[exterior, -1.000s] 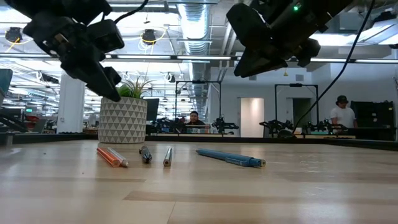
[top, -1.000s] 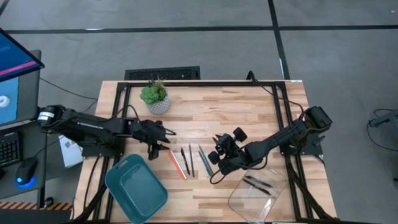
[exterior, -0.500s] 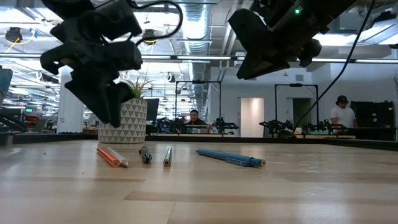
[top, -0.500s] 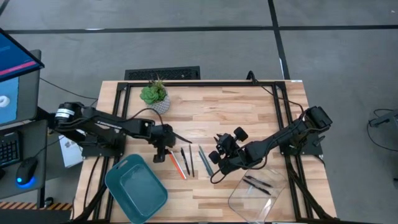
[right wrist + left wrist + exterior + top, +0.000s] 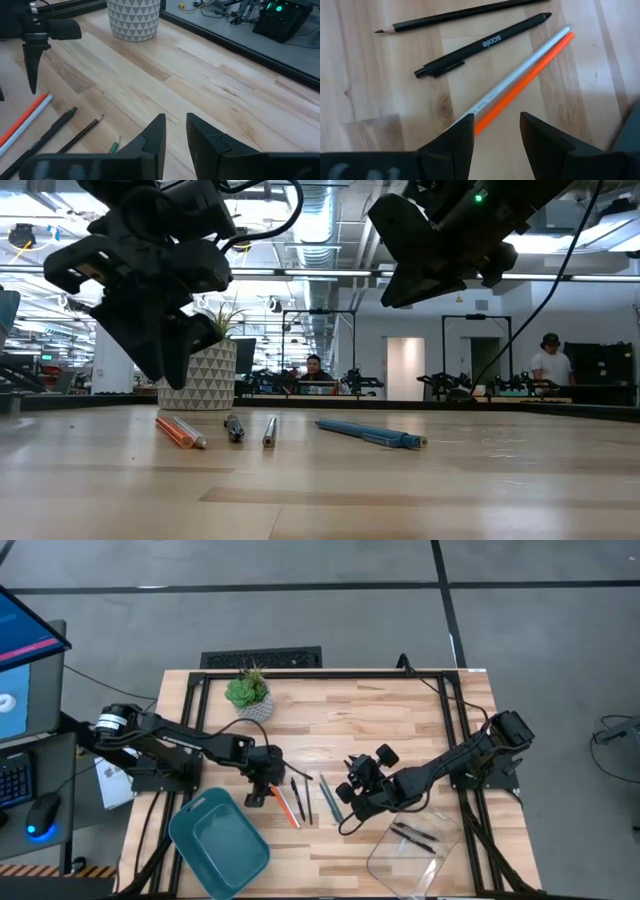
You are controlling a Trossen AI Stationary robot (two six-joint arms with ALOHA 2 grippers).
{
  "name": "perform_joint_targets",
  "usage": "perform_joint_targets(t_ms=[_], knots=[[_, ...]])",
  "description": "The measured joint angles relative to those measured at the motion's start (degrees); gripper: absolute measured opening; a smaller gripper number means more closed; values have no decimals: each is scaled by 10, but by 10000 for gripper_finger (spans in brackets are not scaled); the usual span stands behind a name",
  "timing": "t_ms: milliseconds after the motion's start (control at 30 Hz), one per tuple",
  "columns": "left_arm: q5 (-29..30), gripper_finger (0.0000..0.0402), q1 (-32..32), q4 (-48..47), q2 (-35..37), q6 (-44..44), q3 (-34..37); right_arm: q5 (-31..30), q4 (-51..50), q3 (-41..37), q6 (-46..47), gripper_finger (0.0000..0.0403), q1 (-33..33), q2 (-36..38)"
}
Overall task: Sort pens & pencils
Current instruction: Put the orange pencil into the blue bin
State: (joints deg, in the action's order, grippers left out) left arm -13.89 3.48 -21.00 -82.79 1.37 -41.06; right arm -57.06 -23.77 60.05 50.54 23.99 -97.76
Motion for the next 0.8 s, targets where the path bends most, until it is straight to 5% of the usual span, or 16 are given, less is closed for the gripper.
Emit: perform_joint_targets(t_ms=[800], knots=[[57,149,43,18,-28,79,1,0,-2,0,0,98,0,0]])
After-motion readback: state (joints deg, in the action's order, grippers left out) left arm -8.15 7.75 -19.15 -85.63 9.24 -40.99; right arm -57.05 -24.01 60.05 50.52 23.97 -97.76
